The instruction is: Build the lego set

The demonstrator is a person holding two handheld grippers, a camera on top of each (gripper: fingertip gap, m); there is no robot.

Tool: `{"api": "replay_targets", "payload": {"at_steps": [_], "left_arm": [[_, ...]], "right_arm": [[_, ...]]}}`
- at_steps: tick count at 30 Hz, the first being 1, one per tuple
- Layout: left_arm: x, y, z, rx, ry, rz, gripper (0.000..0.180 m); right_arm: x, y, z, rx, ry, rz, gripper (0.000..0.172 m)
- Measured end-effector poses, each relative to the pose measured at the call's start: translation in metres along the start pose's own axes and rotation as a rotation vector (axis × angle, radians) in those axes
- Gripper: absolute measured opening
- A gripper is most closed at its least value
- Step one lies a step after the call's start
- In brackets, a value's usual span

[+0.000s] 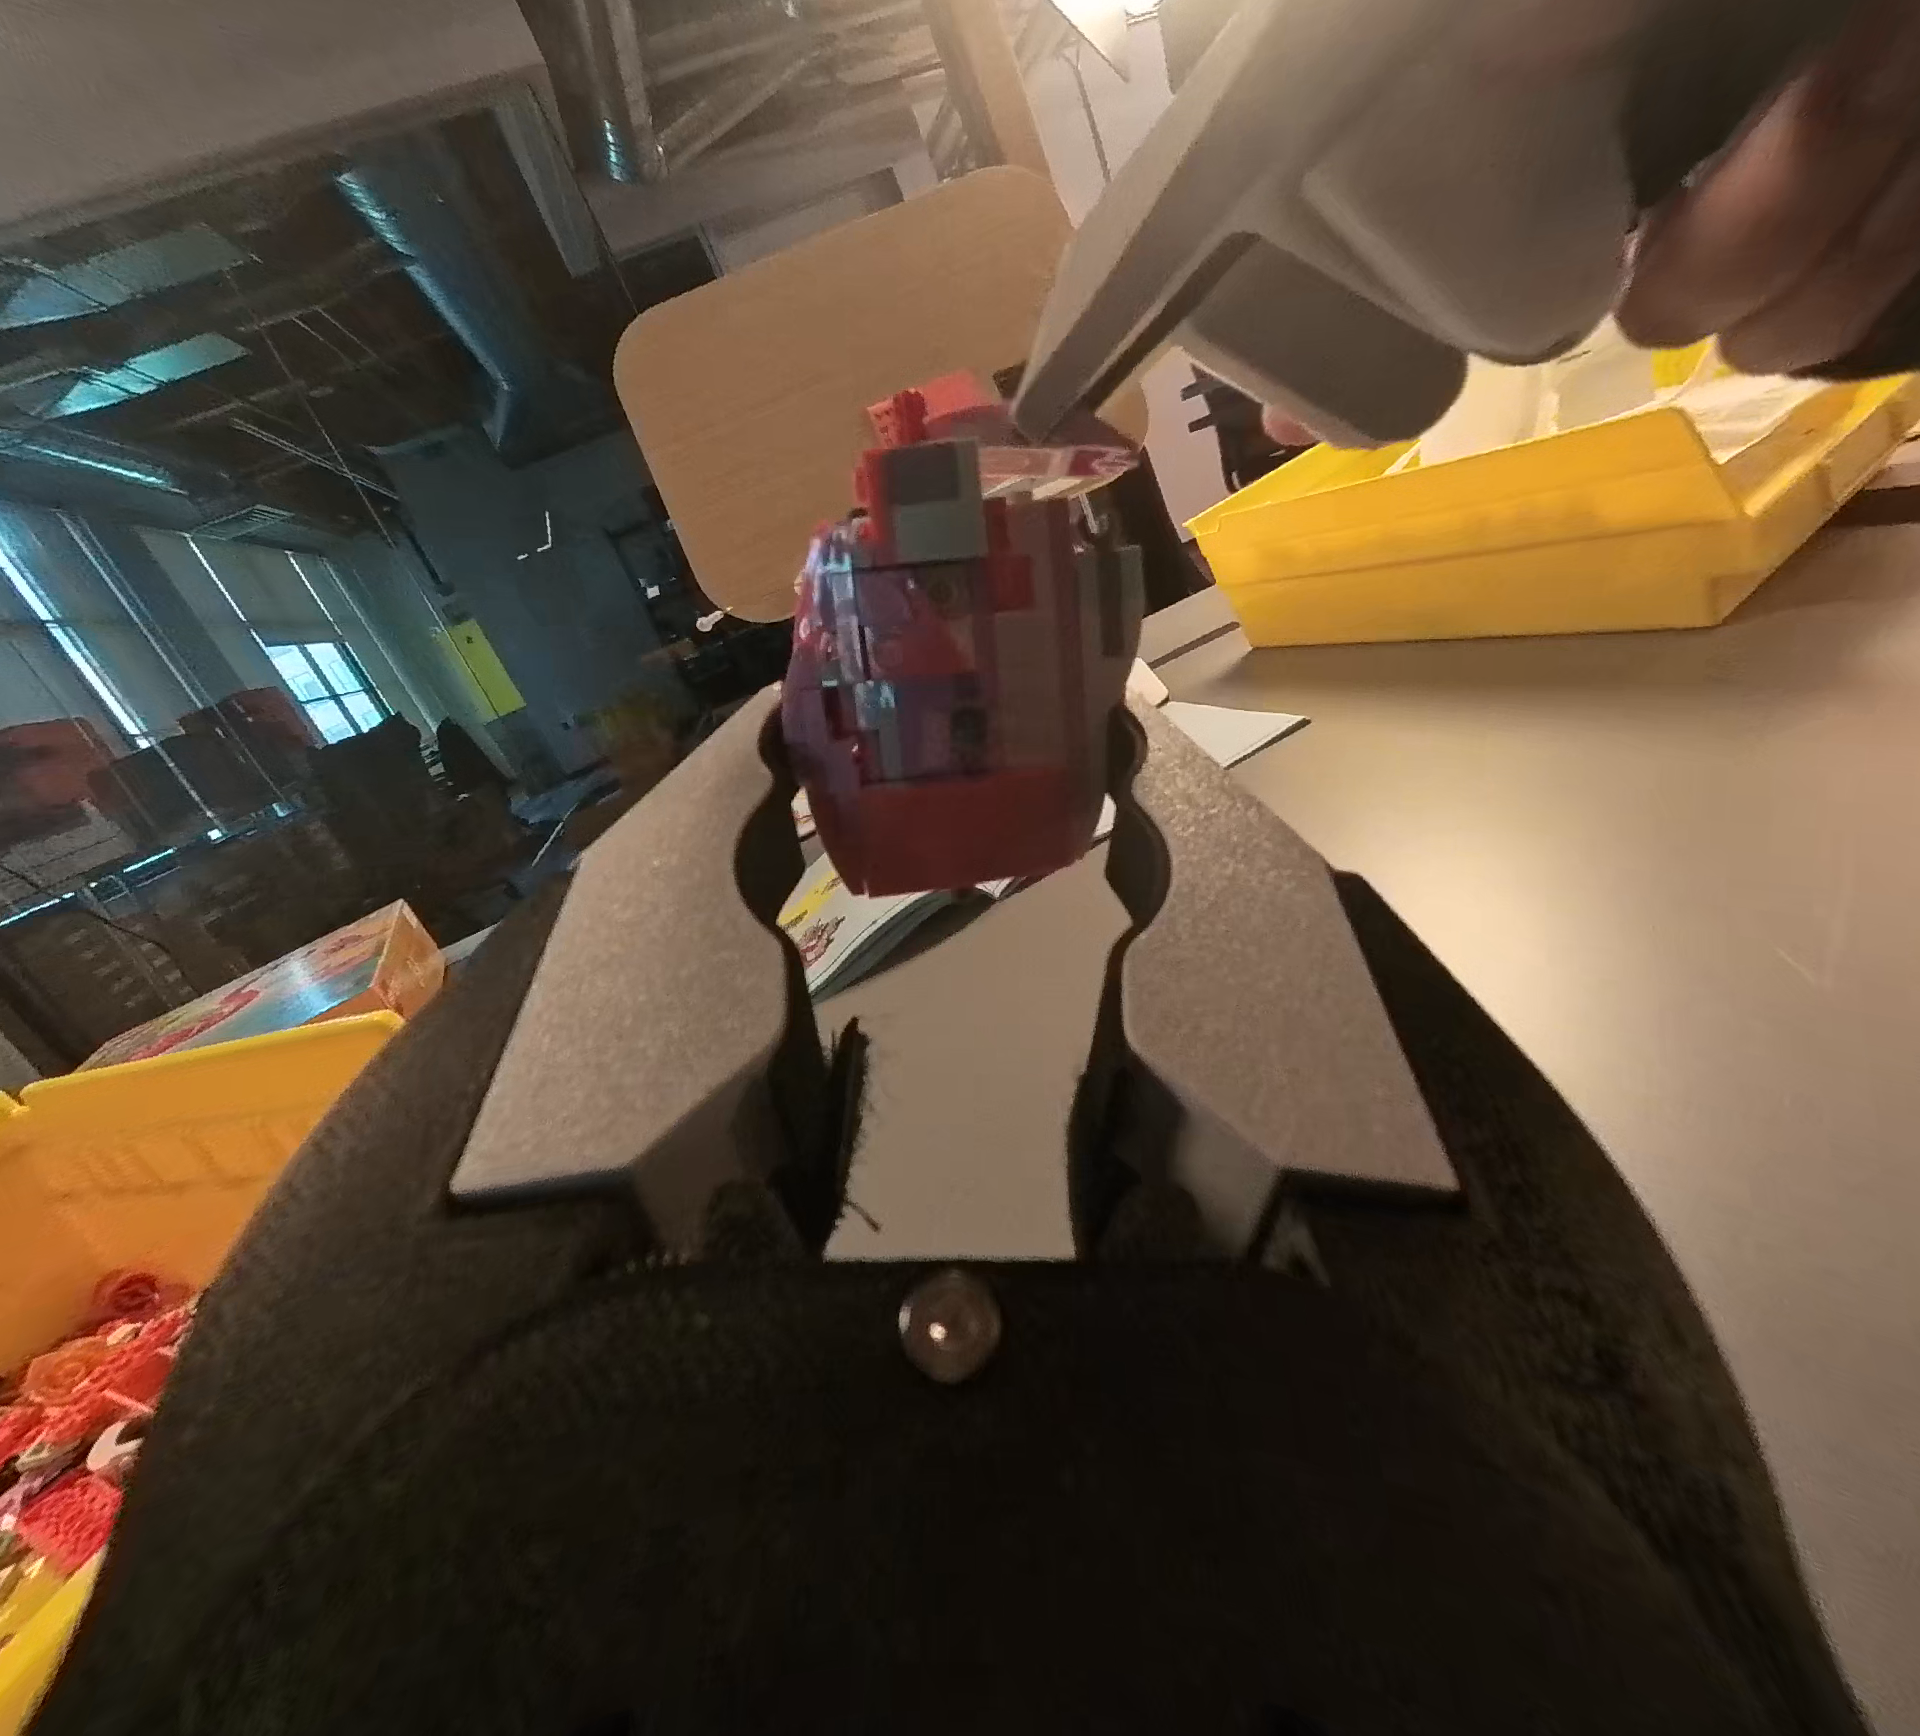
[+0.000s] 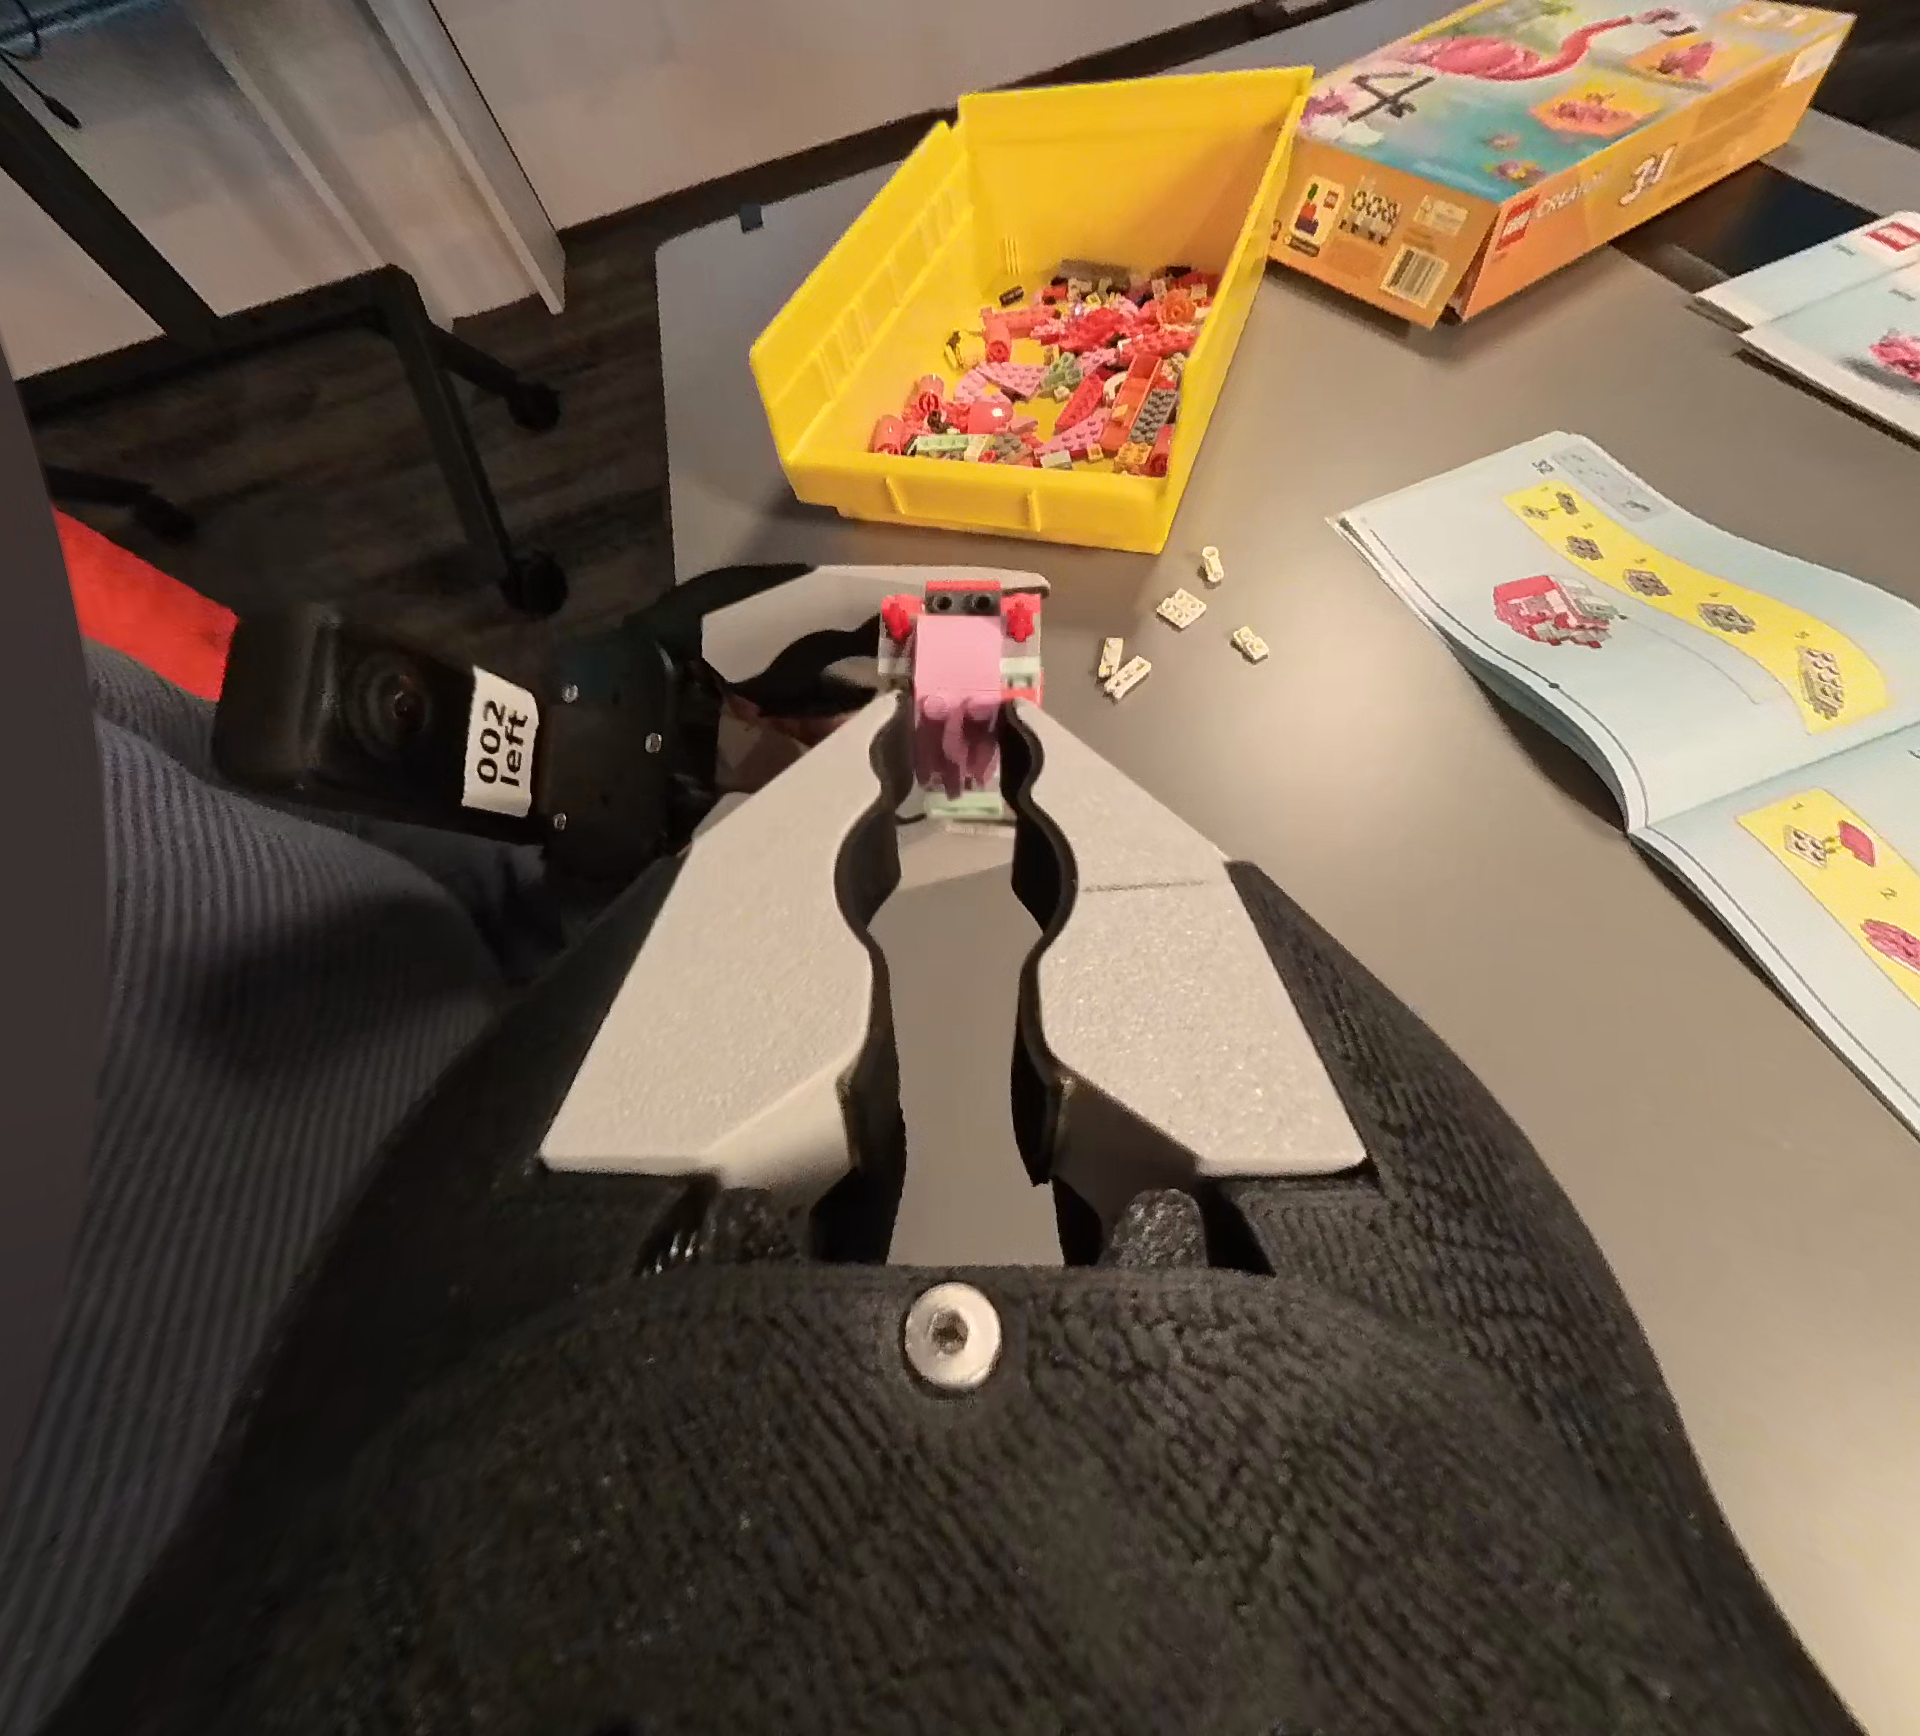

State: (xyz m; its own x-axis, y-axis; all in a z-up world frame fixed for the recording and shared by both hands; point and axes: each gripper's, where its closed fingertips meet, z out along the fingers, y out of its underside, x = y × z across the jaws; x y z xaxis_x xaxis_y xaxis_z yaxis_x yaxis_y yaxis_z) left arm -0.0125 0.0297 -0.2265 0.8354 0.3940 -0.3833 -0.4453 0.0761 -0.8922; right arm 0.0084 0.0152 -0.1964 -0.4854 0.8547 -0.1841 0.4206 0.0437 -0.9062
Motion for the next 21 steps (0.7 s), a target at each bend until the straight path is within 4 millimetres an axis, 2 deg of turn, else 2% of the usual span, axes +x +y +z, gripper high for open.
{"api": "replay_targets", "payload": {"at_steps": [12, 21], "left_arm": [[0.001, 0.001, 0.001, 0.002, -0.006, 0.018, 0.057], [0.007, -0.002, 0.001, 0.01, 0.002, 0.088, 0.057]], "right_arm": [[0.0, 0.016, -0.003, -0.135, 0.012, -0.025, 0.015], [0.0, 0.003, -0.004, -0.087, 0.012, -0.026, 0.014]]}}
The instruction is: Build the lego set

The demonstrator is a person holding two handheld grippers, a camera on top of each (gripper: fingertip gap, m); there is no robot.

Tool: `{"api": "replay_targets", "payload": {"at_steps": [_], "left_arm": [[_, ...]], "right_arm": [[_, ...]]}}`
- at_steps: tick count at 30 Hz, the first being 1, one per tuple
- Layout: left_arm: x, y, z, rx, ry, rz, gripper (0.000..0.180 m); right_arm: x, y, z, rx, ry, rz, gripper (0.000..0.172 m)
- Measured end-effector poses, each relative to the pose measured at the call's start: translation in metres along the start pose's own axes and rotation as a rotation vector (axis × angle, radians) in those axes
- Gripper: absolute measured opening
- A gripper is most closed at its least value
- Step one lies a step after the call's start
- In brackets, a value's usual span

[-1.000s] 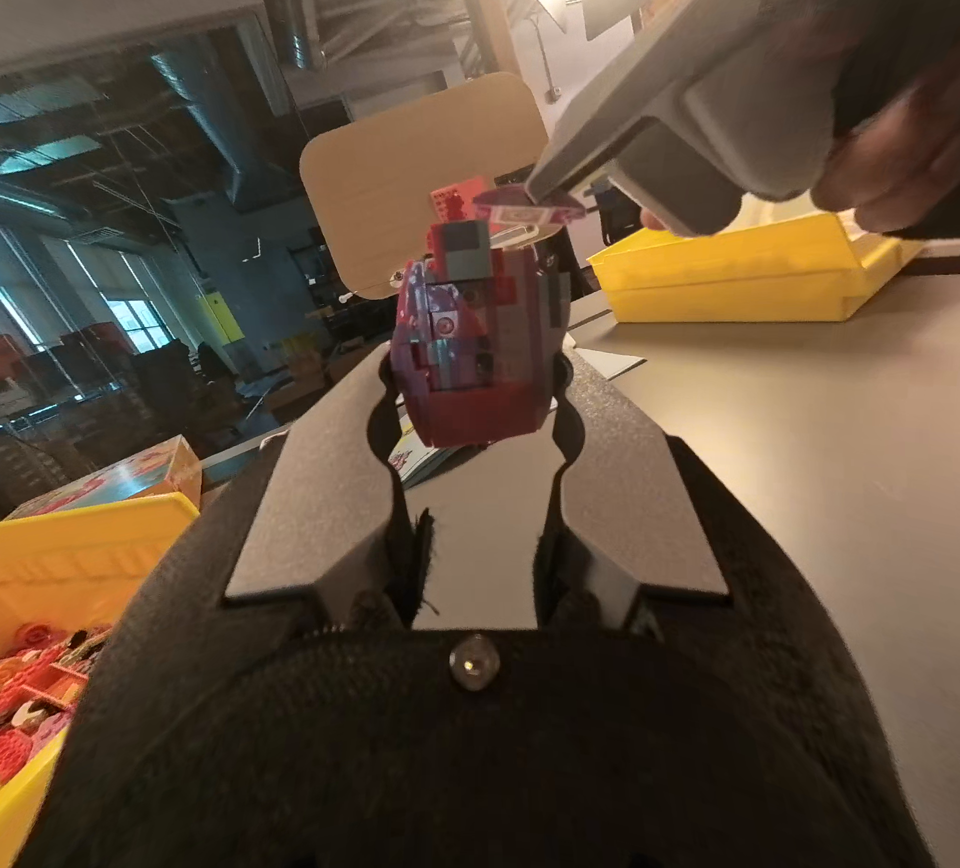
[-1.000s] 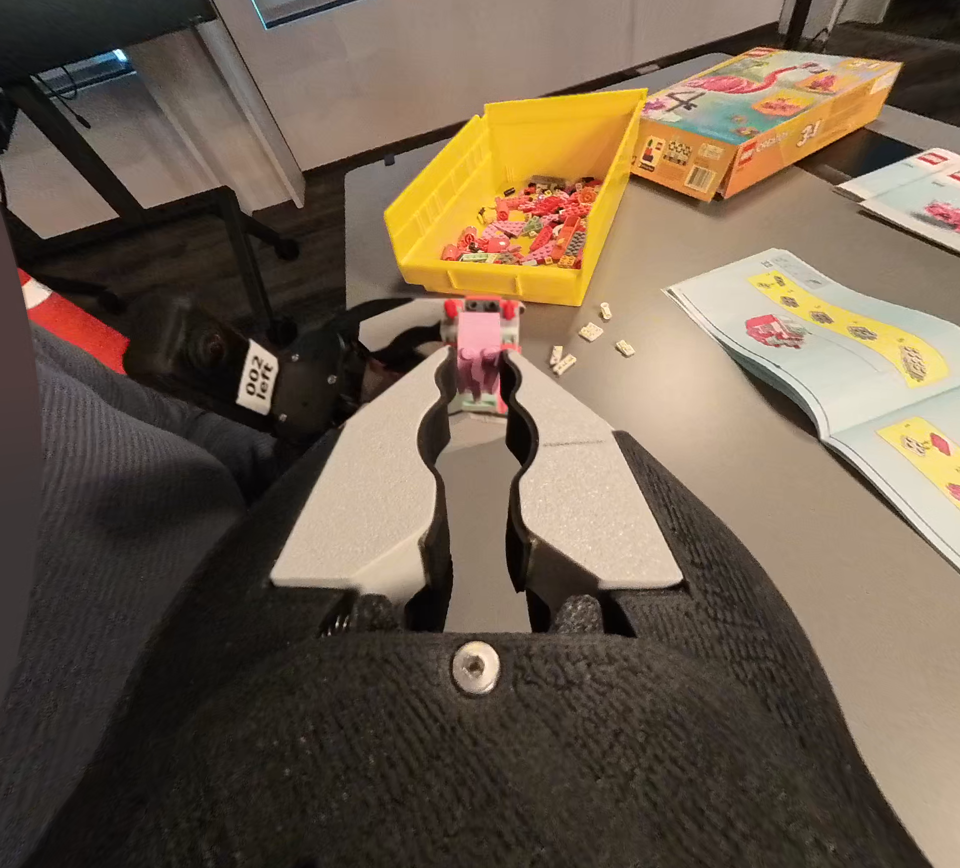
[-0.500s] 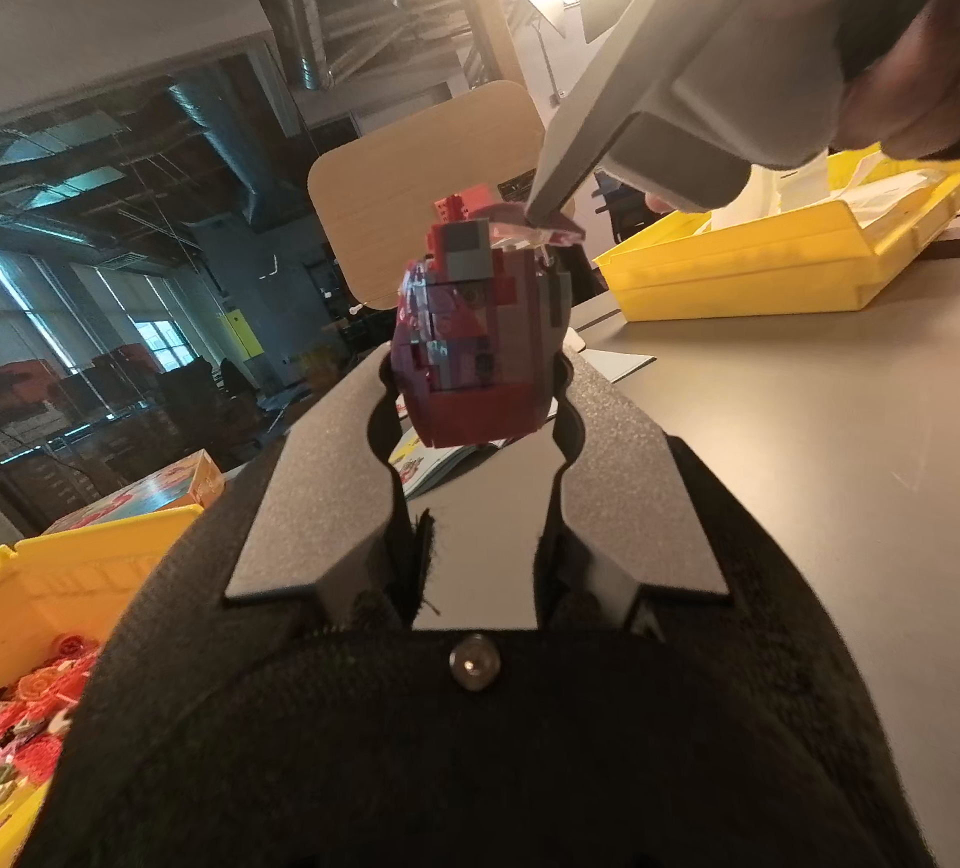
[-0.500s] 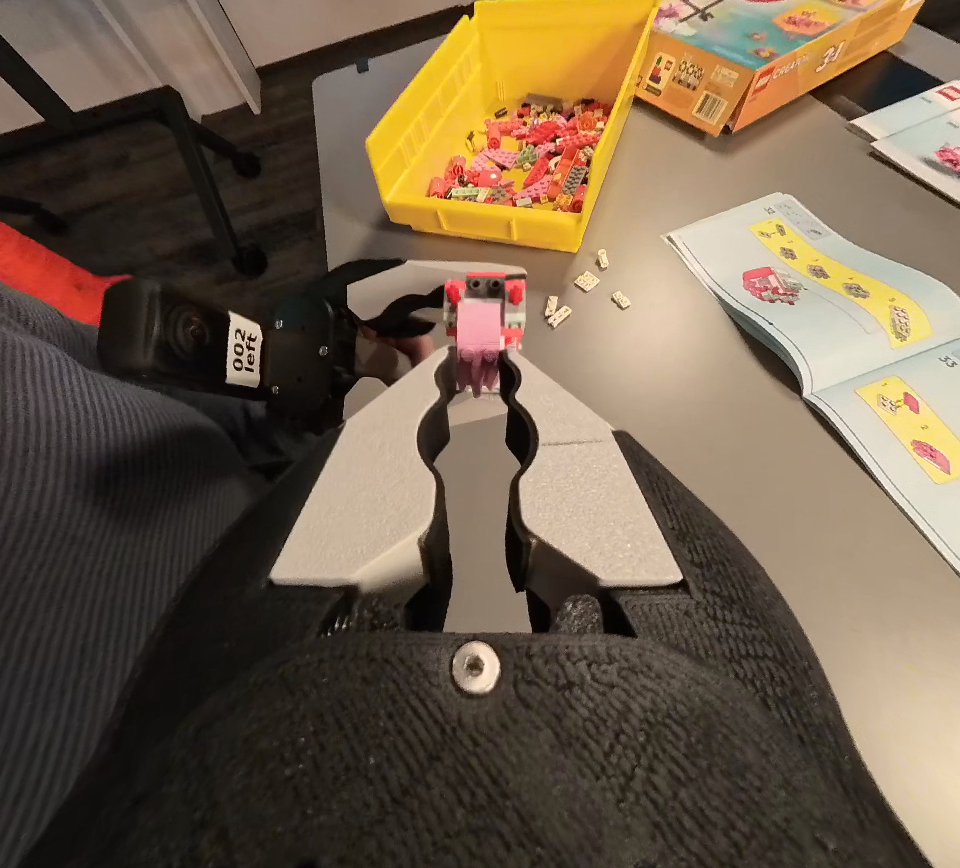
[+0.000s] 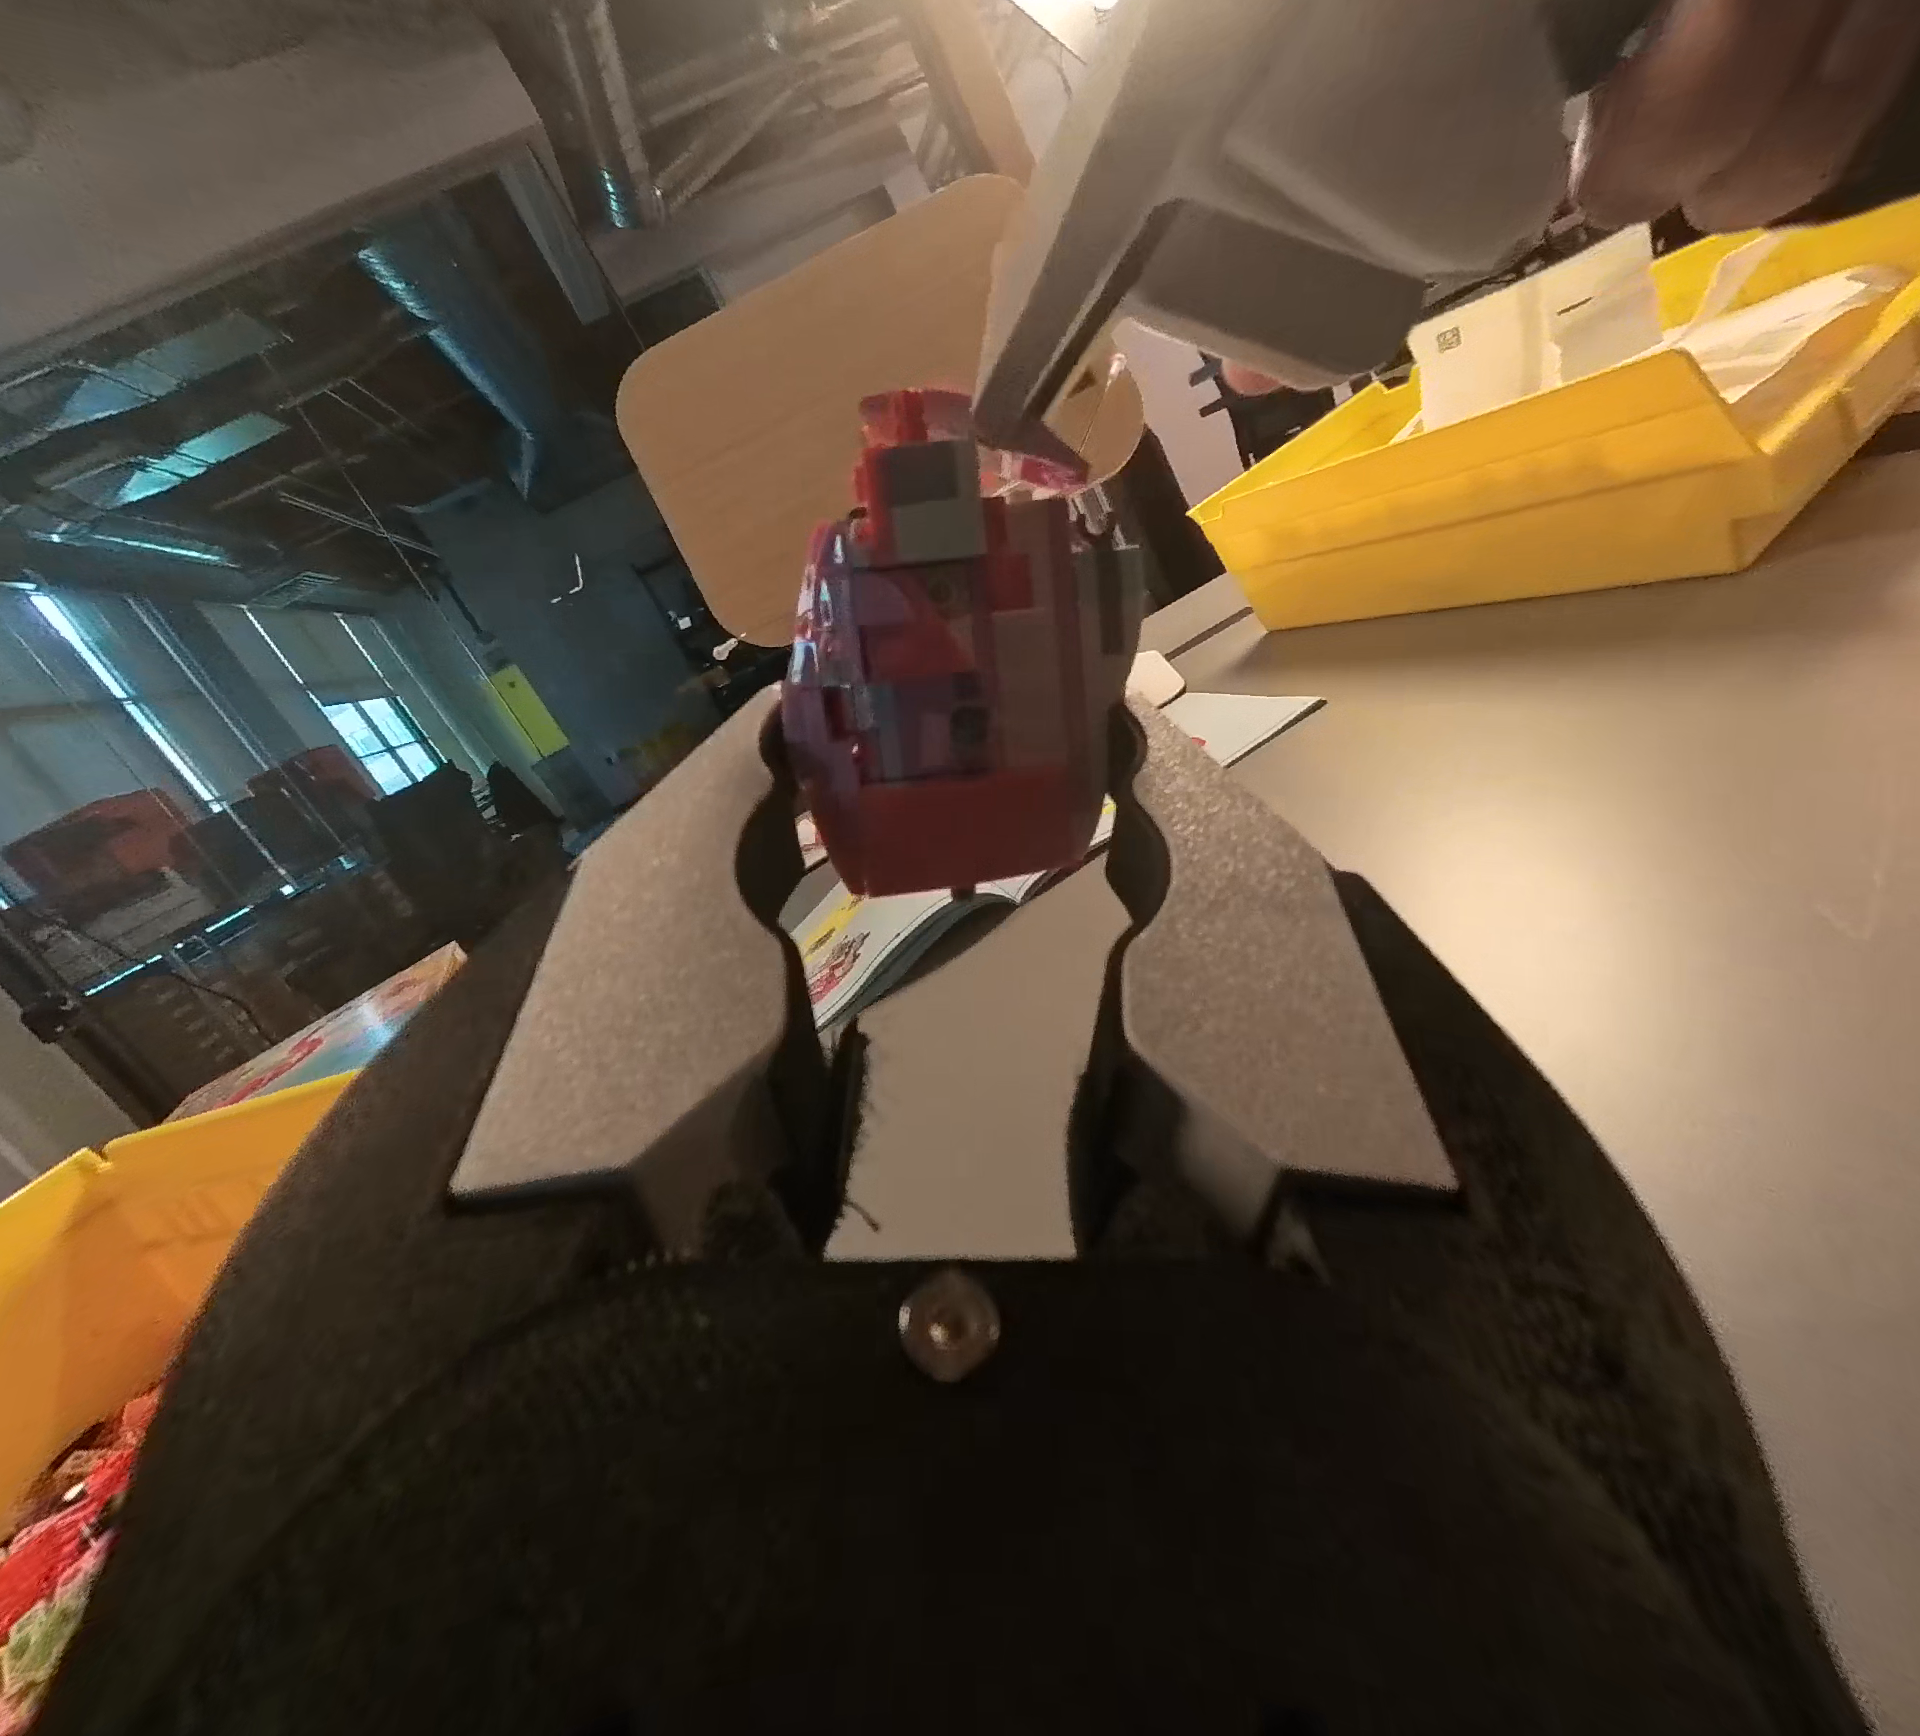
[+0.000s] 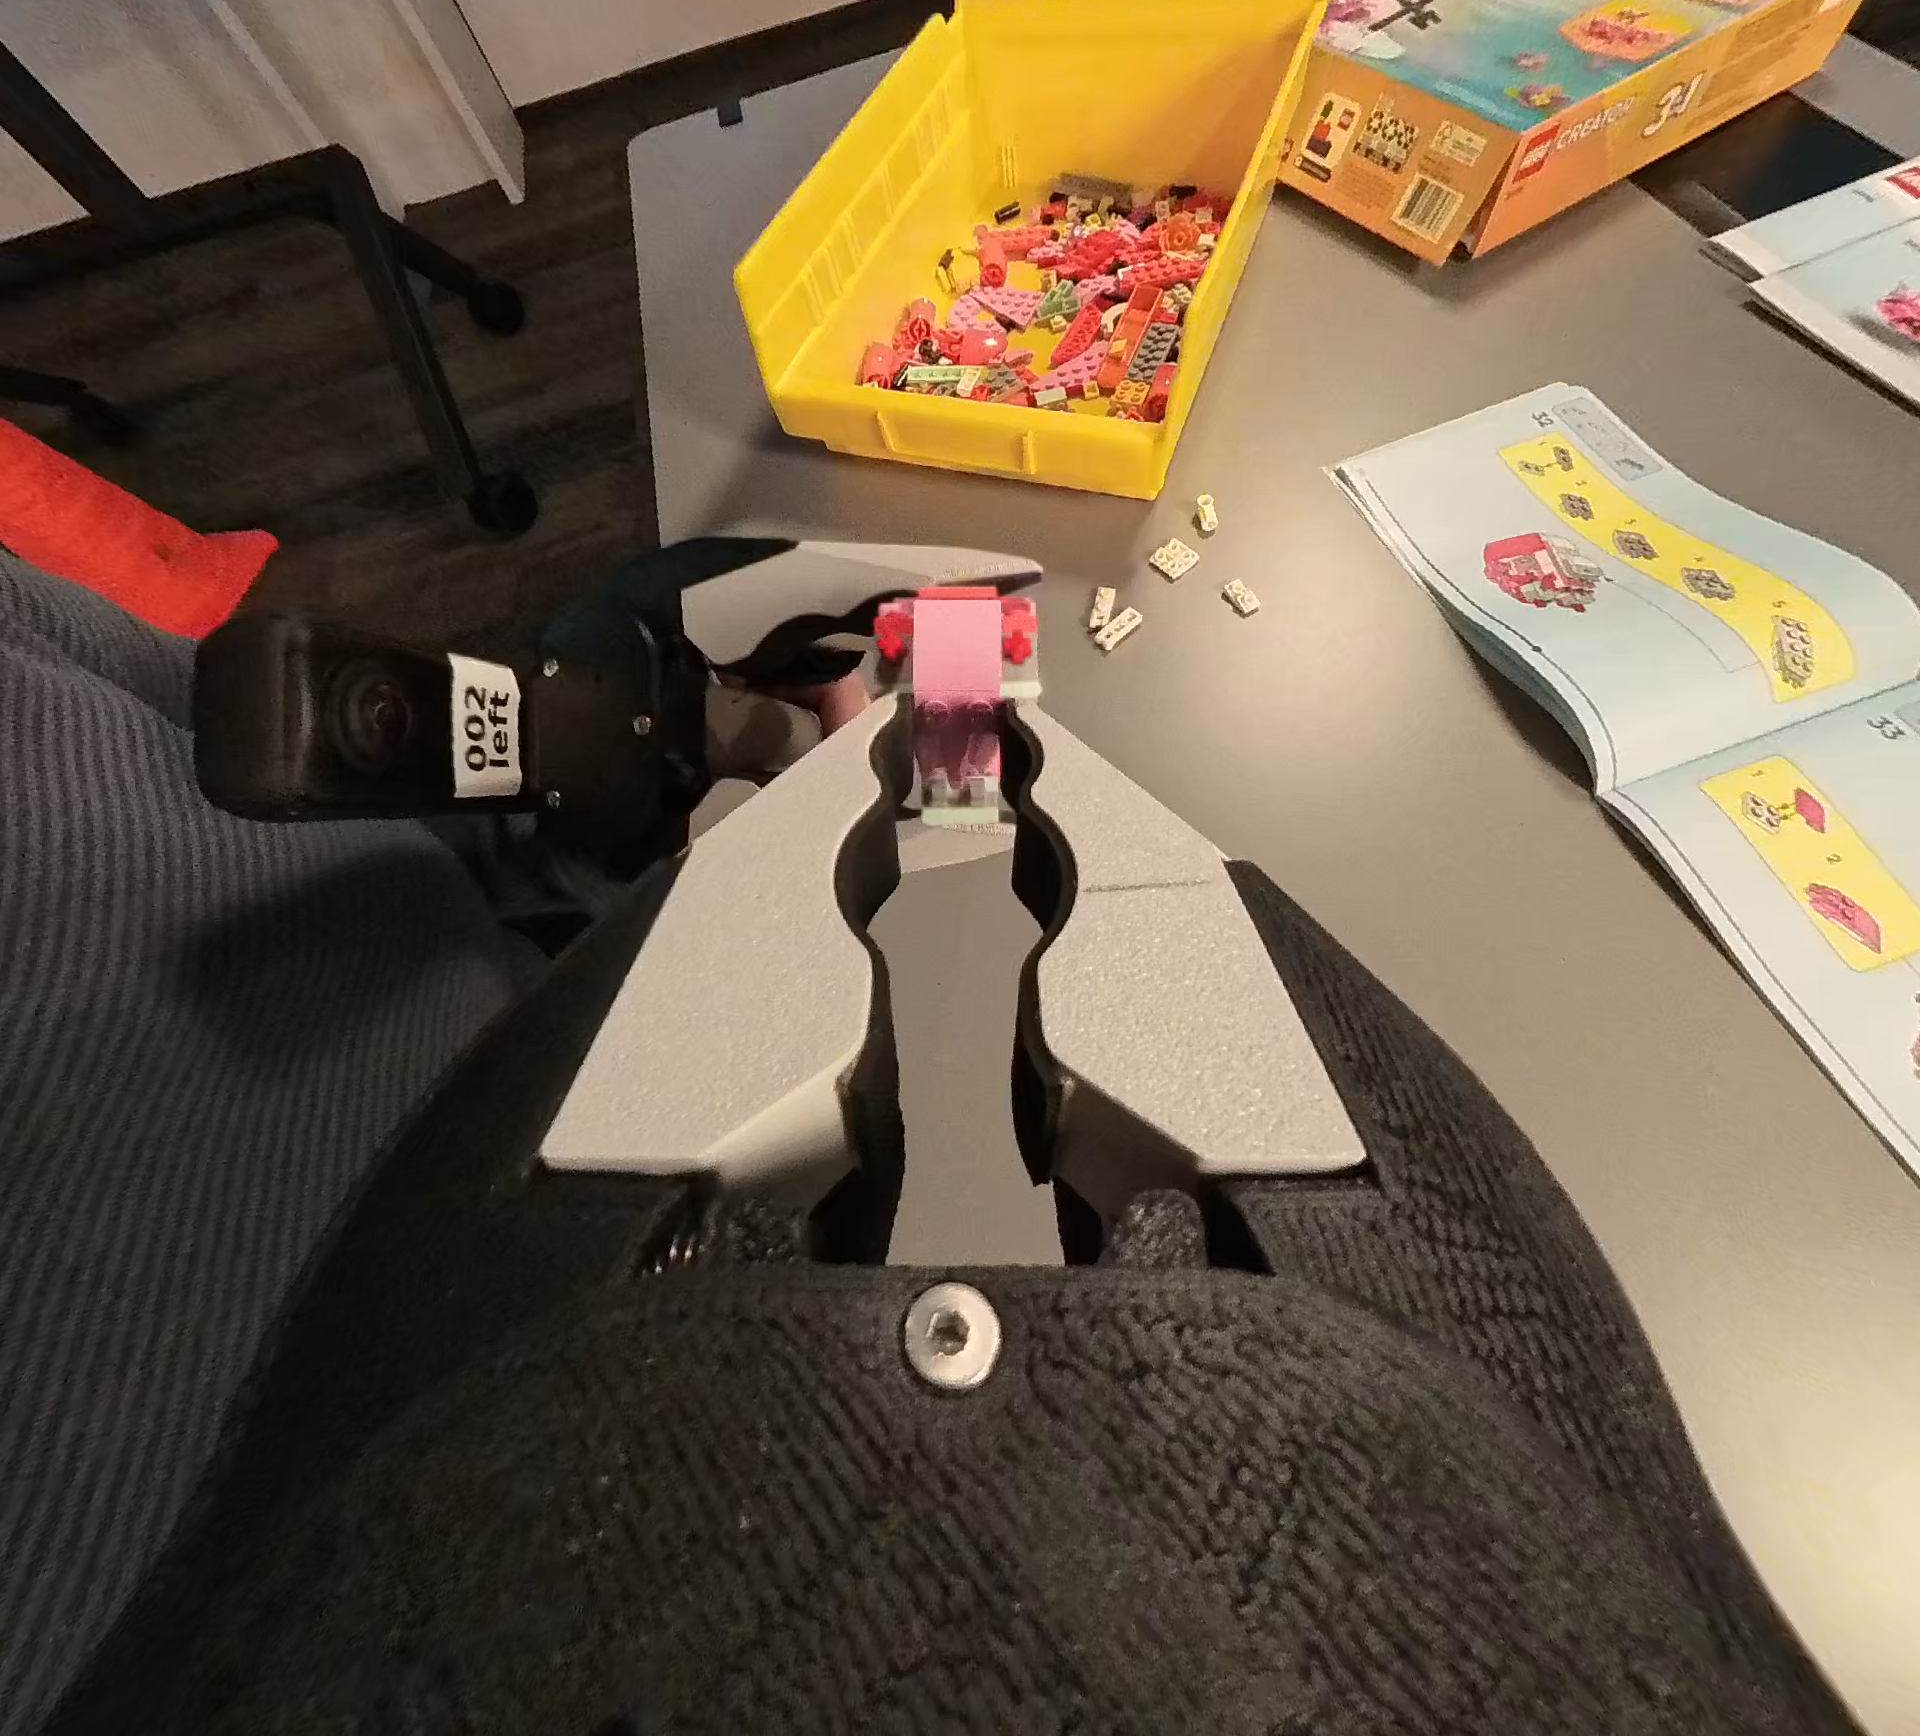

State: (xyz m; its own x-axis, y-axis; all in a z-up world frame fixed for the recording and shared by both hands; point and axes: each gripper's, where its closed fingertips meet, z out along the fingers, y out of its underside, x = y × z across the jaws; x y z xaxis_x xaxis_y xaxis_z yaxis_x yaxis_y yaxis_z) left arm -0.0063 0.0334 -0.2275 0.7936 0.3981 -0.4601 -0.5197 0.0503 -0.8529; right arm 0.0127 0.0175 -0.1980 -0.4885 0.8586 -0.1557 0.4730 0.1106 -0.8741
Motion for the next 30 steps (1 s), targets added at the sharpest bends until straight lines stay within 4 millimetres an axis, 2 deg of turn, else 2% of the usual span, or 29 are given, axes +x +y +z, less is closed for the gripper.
{"api": "replay_targets", "payload": {"at_steps": [8, 14, 18, 27, 30], "left_arm": [[-0.003, 0.001, 0.0, -0.007, -0.012, -0.063, 0.057], [-0.025, 0.004, 0.005, -0.021, -0.114, -0.162, 0.057], [-0.037, 0.007, 0.003, -0.014, -0.153, -0.195, 0.057], [-0.045, 0.01, 0.001, -0.004, -0.16, -0.27, 0.057], [-0.045, 0.012, 0.001, -0.005, -0.149, -0.298, 0.057]], "right_arm": [[0.001, -0.006, 0.004, -0.077, 0.024, -0.041, 0.015], [0.004, -0.023, 0.019, -0.169, 0.065, -0.12, 0.015], [0.005, -0.024, 0.03, -0.263, 0.092, -0.182, 0.016], [0.0, -0.032, 0.041, -0.232, 0.074, -0.17, 0.02], [0.004, -0.032, 0.042, -0.213, 0.093, -0.17, 0.016]]}}
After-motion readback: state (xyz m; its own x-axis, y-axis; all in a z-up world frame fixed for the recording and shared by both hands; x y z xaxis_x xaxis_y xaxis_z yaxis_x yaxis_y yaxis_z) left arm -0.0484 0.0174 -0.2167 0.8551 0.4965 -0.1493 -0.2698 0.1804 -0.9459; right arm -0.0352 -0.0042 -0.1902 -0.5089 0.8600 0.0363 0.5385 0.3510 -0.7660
